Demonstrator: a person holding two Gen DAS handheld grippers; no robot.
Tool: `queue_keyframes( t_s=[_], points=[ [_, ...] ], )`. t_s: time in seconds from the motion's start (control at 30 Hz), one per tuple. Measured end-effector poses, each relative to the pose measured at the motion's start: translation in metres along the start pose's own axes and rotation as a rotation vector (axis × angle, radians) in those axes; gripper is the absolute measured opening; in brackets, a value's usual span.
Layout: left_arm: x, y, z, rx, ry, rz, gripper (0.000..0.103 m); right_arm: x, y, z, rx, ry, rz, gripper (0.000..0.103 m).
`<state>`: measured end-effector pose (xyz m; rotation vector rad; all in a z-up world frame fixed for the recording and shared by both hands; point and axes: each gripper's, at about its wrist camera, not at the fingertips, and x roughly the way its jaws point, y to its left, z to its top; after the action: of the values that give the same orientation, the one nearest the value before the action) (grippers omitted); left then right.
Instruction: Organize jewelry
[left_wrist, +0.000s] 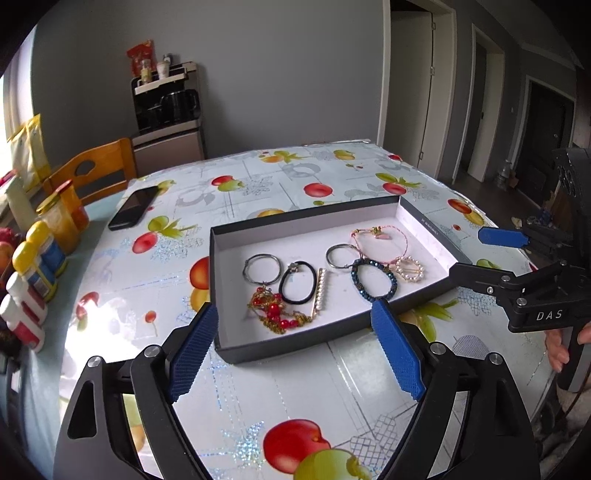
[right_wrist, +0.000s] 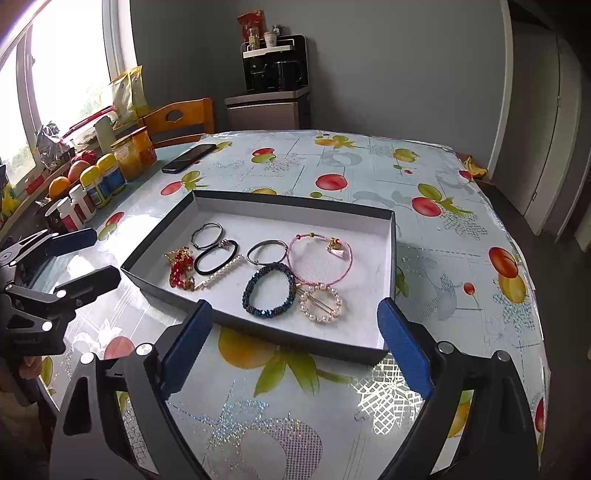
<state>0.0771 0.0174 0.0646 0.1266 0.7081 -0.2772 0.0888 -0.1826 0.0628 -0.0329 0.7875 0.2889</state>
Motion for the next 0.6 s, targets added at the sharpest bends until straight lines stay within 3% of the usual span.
queue_keyframes(
  t_s=[0.37,0.6],
  points=[
    [0.013,-0.006,-0.041,-0.072,0.01,0.112,0.088,0.003,-0.009,-0.041,0.056,-0.021,-0.04,0.091],
    [0.017,-0.011,-0.051,-0.06,-0.019,0.17,0.088,0.007,-0.001,-0.051,0.035,-0.03,-0.05,0.09]
  ],
)
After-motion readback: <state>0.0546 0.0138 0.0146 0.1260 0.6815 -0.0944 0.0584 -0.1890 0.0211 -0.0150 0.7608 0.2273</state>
